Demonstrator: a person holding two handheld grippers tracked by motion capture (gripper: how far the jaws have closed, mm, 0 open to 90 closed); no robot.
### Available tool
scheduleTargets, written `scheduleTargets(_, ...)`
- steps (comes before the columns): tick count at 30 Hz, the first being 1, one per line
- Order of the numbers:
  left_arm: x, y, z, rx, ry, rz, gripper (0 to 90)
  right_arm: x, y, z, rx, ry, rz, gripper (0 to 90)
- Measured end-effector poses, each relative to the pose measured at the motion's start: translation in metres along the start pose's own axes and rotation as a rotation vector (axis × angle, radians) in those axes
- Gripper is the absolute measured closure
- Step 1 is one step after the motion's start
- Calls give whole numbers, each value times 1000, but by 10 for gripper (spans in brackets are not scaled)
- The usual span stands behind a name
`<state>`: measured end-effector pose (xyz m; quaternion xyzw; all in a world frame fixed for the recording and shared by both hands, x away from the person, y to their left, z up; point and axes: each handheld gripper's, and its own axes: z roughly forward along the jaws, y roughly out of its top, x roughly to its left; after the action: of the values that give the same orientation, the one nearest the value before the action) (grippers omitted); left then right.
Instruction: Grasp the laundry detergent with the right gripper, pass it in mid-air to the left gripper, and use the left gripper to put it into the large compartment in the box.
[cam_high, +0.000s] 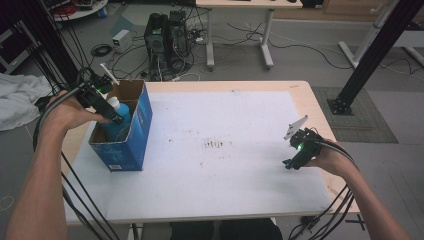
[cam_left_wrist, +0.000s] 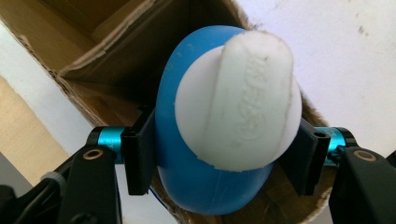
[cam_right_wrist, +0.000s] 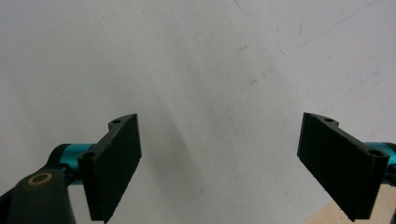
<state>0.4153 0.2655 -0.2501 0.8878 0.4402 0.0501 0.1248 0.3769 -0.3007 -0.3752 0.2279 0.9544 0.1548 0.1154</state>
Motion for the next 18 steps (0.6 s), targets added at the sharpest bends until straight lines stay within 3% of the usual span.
scheduleTargets(9, 1, -3, 10, -10, 1, 16, 373, 2, -1, 3, 9, 0, 6, 129)
scheduleTargets(11, 1, -3, 11, -1, 5, 30, 373, 4, -1, 2, 22, -1, 27, 129)
scheduleTargets(18, -2, -4, 21, 17, 1, 32, 373, 4, -1, 5, 10, 5, 4, 129)
